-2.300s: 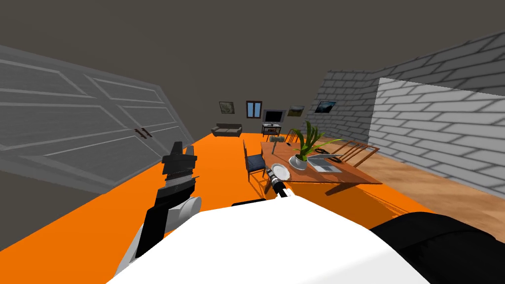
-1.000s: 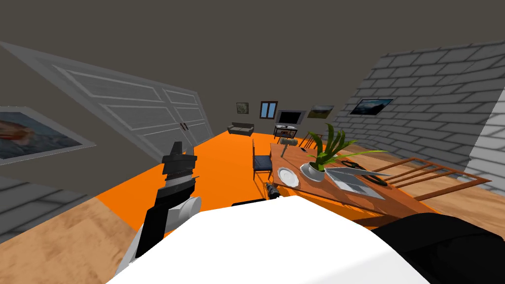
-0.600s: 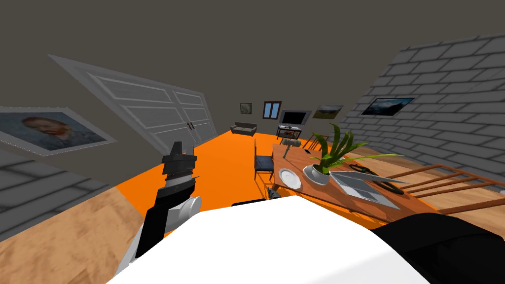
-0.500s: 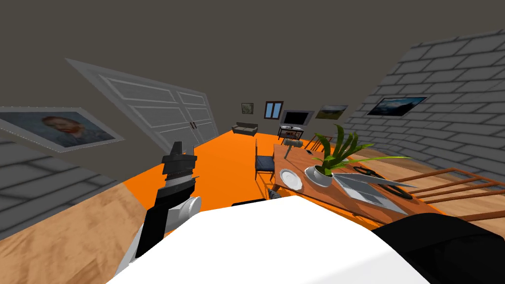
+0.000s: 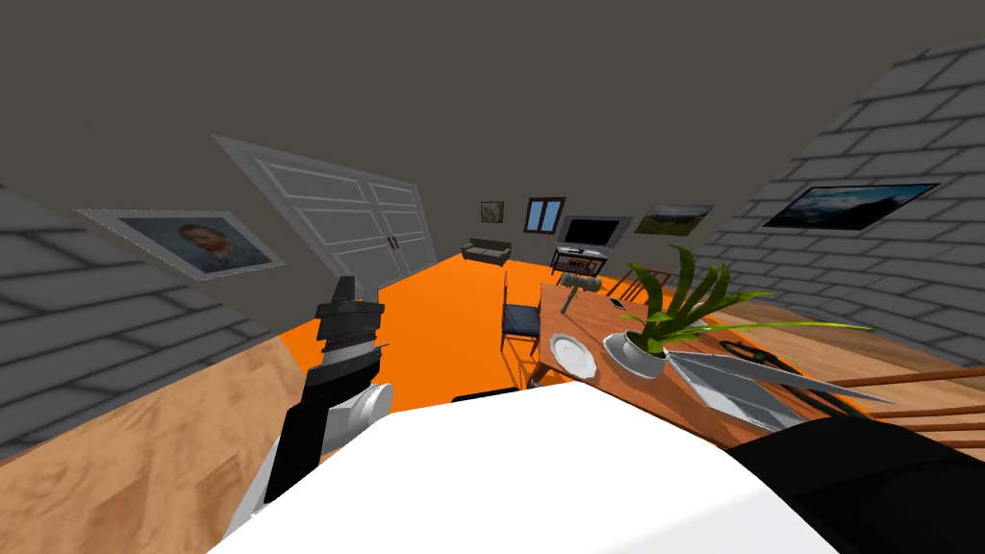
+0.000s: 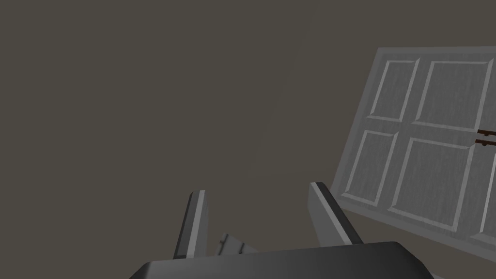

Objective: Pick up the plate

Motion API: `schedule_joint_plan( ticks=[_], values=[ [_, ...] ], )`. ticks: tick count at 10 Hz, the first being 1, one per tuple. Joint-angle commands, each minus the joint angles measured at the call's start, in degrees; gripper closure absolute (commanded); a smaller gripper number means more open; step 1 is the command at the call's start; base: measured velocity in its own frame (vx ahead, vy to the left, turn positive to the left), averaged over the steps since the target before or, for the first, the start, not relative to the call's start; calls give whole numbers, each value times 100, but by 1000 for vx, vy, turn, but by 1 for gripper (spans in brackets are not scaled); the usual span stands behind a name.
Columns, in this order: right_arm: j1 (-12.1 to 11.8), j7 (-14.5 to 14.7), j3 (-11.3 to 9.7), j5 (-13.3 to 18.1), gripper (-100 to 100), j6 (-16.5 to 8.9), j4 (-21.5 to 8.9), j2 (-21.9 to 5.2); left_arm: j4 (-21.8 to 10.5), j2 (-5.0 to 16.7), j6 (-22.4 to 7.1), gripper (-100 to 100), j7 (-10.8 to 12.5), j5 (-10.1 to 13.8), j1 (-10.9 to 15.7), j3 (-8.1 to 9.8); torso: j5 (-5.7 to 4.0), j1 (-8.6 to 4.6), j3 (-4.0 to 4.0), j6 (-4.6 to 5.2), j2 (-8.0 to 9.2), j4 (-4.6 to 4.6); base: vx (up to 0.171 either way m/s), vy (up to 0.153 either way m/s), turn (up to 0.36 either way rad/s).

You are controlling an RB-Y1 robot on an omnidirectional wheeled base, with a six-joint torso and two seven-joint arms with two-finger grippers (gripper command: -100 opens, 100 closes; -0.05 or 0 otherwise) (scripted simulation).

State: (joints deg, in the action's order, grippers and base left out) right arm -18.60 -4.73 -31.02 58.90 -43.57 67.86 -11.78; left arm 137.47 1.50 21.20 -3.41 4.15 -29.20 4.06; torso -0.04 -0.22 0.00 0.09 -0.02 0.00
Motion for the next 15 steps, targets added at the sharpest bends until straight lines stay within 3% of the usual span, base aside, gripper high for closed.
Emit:
schedule_joint_plan(
  ticks=[1,2,3,6,7,8,11,13,14,15],
  values=[
    [14,36,-166,281,-100,-286,-286,-64,0,0,0,0,0,0,0,0,0,0,0,0,0,0,-21,-30,226],
    [14,36,-166,281,-100,-348,-418,-64,0,0,0,0,0,0,1,-1,1,2,1,-3,1,1,-18,-33,124],
    [53,51,-317,521,-100,-595,-599,-79,0,0,0,0,0,0,0,0,1,1,0,0,0,0,-24,-30,180],
    [53,51,-317,541,-100,-615,-819,-79,0,0,0,0,0,0,0,0,1,6,-2,1,-4,-1,-8,-17,36],
    [91,68,-463,792,-100,-872,-1022,-94,0,0,0,0,0,0,0,0,2,11,-4,0,-8,-1,-14,-18,206],
    [91,68,-463,792,-100,-872,-1172,-94,0,0,0,0,0,0,1,0,2,7,-2,-3,-5,0,-14,-30,121],
    [161,101,-741,1261,-100,-1349,-1654,-122,0,0,0,0,0,0,0,0,1,0,-1,1,-2,0,-17,-35,166],
    [161,101,-741,1261,-100,-1349,-1853,-122,0,0,0,0,0,0,0,0,1,1,-1,1,-3,0,-9,-23,38],
    [194,118,-871,1478,-100,-1568,-2069,-134,0,0,0,0,0,0,-1,0,1,6,-4,2,-7,-1,-8,-18,184],
    [194,118,-871,1478,-100,-1568,-2177,-134,0,0,0,0,0,0,0,0,2,5,-3,-2,-6,0,-10,-28,114]
  ],
)
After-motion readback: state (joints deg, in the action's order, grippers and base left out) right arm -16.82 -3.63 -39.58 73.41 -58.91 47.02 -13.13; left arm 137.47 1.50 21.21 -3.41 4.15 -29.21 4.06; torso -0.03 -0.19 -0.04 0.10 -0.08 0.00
